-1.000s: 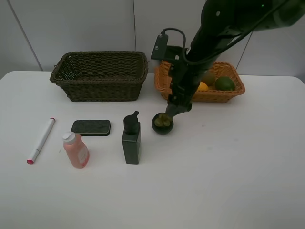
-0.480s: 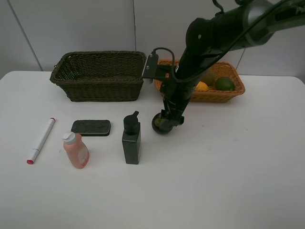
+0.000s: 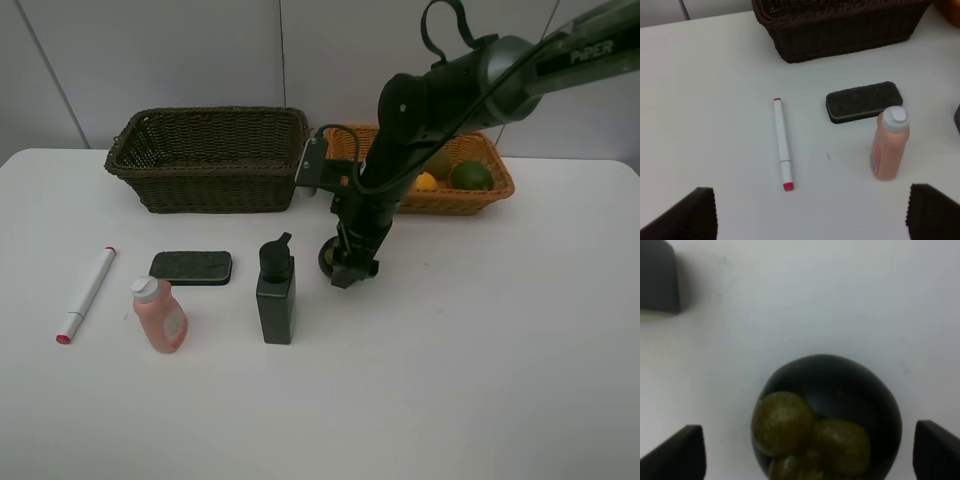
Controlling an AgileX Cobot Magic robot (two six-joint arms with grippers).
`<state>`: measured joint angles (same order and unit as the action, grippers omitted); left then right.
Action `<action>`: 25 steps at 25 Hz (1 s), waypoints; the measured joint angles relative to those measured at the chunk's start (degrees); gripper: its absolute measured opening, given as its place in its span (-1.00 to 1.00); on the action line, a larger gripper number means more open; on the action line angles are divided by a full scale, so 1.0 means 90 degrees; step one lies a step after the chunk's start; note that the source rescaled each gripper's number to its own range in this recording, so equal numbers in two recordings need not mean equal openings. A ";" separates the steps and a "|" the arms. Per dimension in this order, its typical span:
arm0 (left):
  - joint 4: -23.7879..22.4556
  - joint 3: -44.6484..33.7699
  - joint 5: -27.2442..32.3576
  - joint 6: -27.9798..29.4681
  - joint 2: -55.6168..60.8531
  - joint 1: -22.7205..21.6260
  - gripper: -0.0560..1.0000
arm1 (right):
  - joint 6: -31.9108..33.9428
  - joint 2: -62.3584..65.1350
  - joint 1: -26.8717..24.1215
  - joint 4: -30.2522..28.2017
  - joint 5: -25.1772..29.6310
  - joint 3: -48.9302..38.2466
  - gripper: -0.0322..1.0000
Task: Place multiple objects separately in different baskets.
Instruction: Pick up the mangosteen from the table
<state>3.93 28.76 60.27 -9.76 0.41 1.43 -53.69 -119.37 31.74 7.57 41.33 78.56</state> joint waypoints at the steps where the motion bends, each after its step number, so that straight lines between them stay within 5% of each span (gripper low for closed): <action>1: 0.0000 0.0000 0.0000 0.0000 0.0000 0.0000 1.00 | 0.0000 0.0000 0.0000 0.0000 -0.0042 0.0000 0.99; 23: 0.0000 0.0000 0.0000 0.0000 0.0000 0.0000 1.00 | 0.0004 -0.0222 0.0000 -0.0028 -0.0195 0.0000 0.99; 25: 0.0000 0.0000 0.0000 0.0000 0.0000 0.0000 1.00 | 0.0004 -0.0222 0.0000 -0.0091 -0.0195 0.0000 0.82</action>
<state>3.93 28.76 60.27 -9.76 0.41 1.43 -53.65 -121.37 31.74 6.76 39.57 78.56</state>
